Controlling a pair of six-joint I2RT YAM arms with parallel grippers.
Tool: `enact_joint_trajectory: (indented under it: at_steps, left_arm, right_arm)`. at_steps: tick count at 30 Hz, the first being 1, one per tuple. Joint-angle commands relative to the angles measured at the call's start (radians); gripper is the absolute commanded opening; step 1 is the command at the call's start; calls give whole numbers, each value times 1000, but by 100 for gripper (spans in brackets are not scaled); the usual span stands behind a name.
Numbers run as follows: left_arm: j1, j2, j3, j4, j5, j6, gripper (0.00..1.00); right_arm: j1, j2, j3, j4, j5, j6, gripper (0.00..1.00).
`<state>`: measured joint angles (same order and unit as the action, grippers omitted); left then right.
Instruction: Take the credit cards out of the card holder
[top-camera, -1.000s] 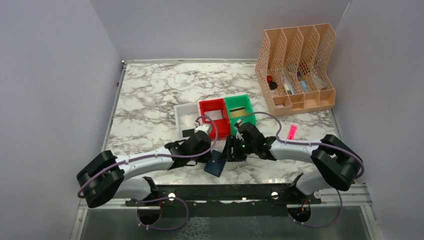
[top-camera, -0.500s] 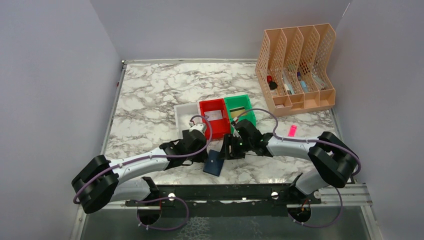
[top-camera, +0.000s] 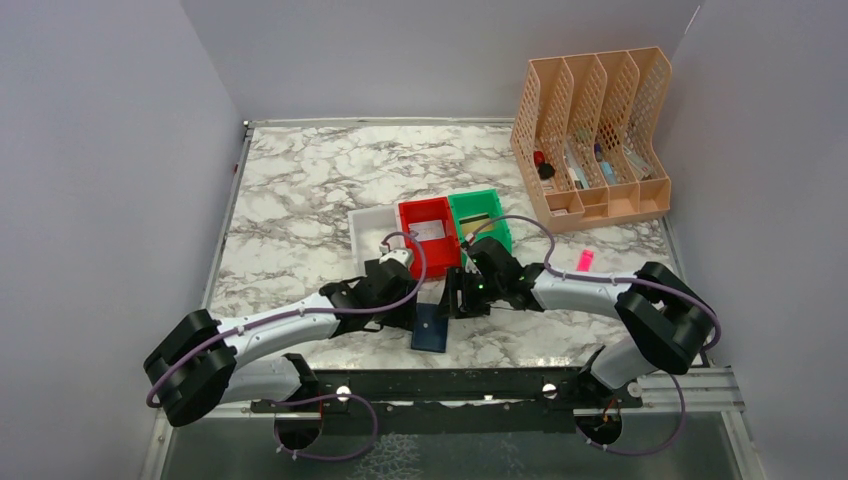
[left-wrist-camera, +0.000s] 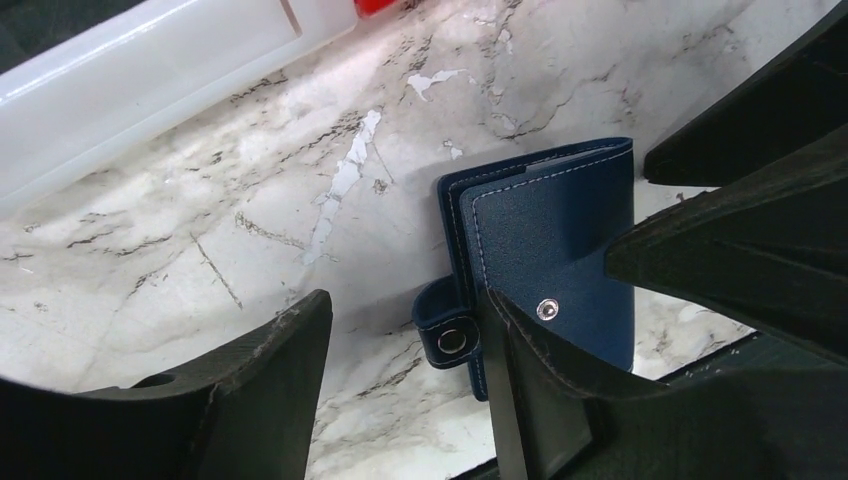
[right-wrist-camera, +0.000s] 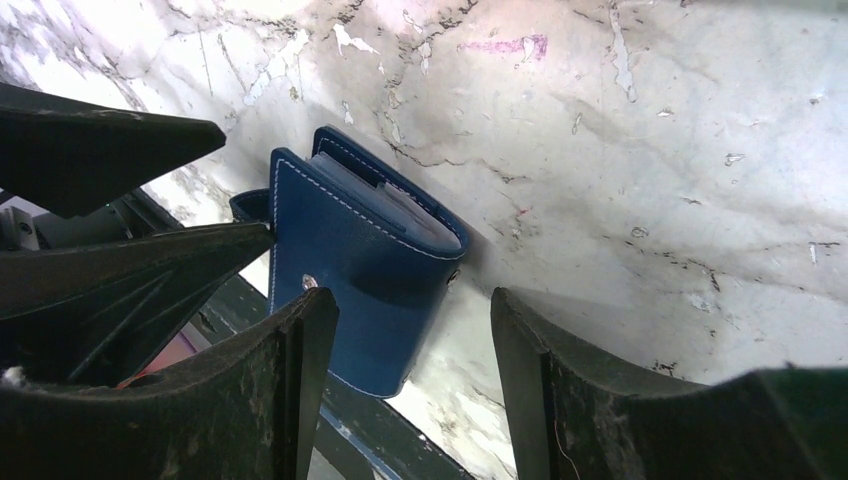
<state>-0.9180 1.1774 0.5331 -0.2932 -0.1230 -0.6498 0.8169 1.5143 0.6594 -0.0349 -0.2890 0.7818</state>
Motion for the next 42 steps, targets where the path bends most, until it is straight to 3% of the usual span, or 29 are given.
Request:
enact_joint_trajectory:
  at_steps: [1,8,13,30,42]
  left_arm:
    - [1,-7,59,-63,-1,19,59]
    - [2,-22,74,-130,0,7,50]
    - [0,-2,71,-135,3,7,36]
    - [0,53,75,-167,-45,-3,29]
    - [1,-25,64,-61,-96,0,0]
  right_arm:
    - [-1,24,-5,-119,85,-45,65]
    - [-1,20,2,-132,83,-51,65]
    - [-1,24,5,-126,73,-49,66]
    - [-1,28,20,-138,50,-52,66]
    - [-1,15,25,-151,51,-50,66]
